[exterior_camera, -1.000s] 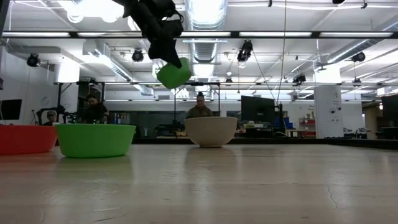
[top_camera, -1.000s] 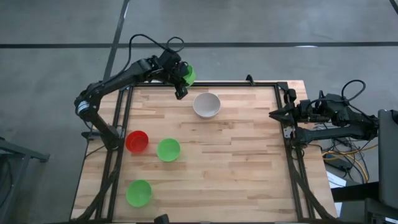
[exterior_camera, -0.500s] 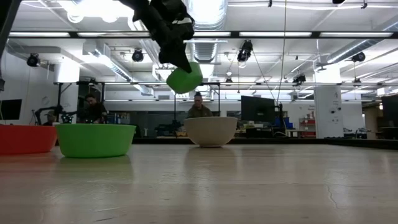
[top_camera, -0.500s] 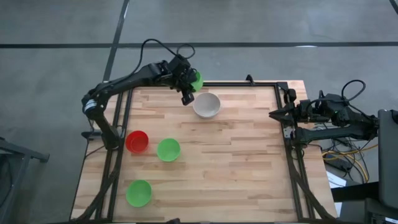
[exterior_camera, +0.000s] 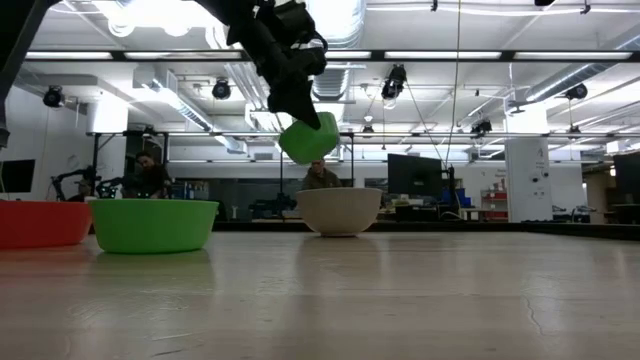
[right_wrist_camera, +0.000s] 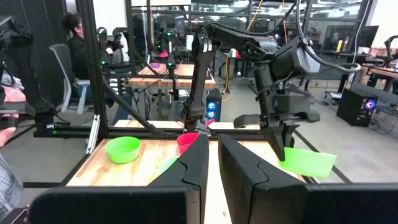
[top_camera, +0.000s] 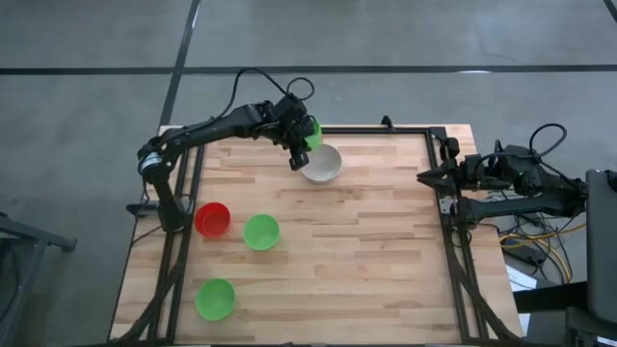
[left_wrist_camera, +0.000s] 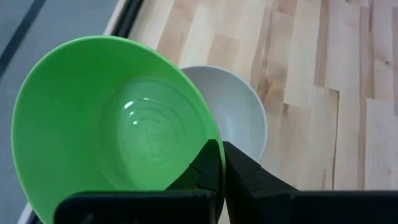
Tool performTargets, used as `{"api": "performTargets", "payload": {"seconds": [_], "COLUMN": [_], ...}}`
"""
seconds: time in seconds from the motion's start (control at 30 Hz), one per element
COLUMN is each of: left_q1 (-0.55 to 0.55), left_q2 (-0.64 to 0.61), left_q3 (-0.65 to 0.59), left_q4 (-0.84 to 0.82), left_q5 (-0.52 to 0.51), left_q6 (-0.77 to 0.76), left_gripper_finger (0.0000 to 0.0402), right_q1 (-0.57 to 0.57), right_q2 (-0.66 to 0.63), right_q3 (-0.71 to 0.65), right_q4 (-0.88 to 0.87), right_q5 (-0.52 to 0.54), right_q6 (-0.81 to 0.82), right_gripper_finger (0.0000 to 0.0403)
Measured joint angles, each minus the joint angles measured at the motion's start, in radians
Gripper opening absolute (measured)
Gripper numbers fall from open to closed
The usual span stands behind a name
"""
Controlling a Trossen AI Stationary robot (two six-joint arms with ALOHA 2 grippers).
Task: Nest bowls inside each other
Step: Stack the top green bowl on the white bowl
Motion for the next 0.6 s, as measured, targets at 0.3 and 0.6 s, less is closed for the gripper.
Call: {"api": "performTargets", "payload": {"seconds": [0.3, 0.6], "left_q1": [-0.008, -0.027], "left_q2": [0.032, 0.064], "left_q3": [-0.007, -0.007], "left_q4": [0.007, 0.023], "left_q5": [0.028, 0.052], "left_q6": [-0.024, -0.046], "left_gripper_finger": [0.0008, 0.0008], "right_q1": [0.0, 0.0], "right_q2": [0.0, 0.0], "right_q3": [0.0, 0.0], "right_q4": [0.0, 0.0], "right_q5": [0.0, 0.0], "right_q6": [0.0, 0.0], "right_gripper_finger": [0.0034, 0.0034]}}
